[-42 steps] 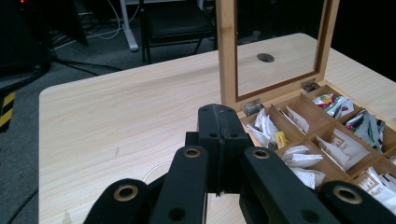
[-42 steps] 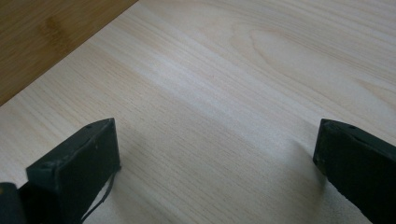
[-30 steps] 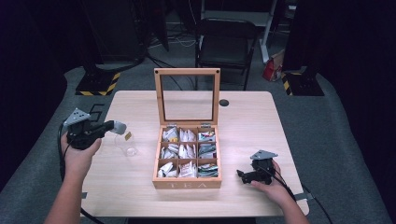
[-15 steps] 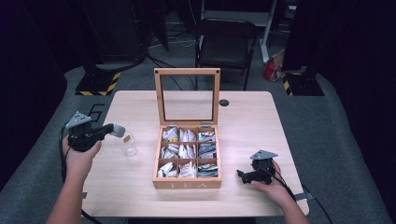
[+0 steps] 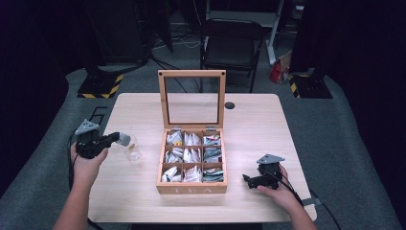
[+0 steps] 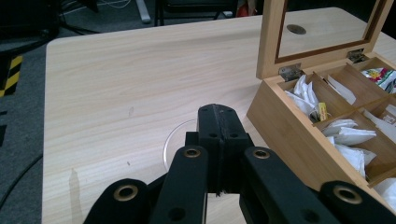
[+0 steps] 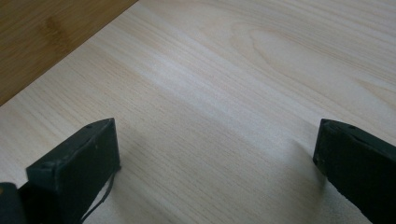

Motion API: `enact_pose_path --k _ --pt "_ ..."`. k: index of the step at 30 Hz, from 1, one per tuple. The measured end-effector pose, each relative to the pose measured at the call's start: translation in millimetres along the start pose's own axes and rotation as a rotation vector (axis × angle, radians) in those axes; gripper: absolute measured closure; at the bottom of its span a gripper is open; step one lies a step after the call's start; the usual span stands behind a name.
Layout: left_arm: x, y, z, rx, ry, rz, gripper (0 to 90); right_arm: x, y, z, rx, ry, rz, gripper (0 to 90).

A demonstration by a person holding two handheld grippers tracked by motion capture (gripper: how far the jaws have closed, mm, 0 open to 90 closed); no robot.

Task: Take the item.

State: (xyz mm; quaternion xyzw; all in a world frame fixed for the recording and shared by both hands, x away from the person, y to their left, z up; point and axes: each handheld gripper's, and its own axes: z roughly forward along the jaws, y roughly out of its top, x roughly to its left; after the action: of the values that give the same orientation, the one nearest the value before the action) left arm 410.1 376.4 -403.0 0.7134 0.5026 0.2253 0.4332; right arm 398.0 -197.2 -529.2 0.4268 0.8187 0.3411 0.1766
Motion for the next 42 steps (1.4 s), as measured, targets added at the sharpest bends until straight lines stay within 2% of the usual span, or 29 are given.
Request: enact_pose_path --k 9,18,28,42 --pt "1.8 -3.6 9.1 0.019 0.000 -0.008 90.0 0.0 0.0 0.0 0.000 0.000 0.000 0.0" --pt "-0.8 -4.3 17.4 0.046 0.009 0.008 90.0 0.0 0.0 0.0 0.000 0.000 -0.001 0.0" --pt "0.9 -12.0 26.1 0.059 0.012 -0.012 90.0 0.0 0.0 0.0 0.000 0.000 -0.001 0.0" --pt "3.3 -14.0 27.7 0.069 0.006 -0.020 89.7 0.0 0.0 0.0 0.000 0.000 -0.001 0.0"
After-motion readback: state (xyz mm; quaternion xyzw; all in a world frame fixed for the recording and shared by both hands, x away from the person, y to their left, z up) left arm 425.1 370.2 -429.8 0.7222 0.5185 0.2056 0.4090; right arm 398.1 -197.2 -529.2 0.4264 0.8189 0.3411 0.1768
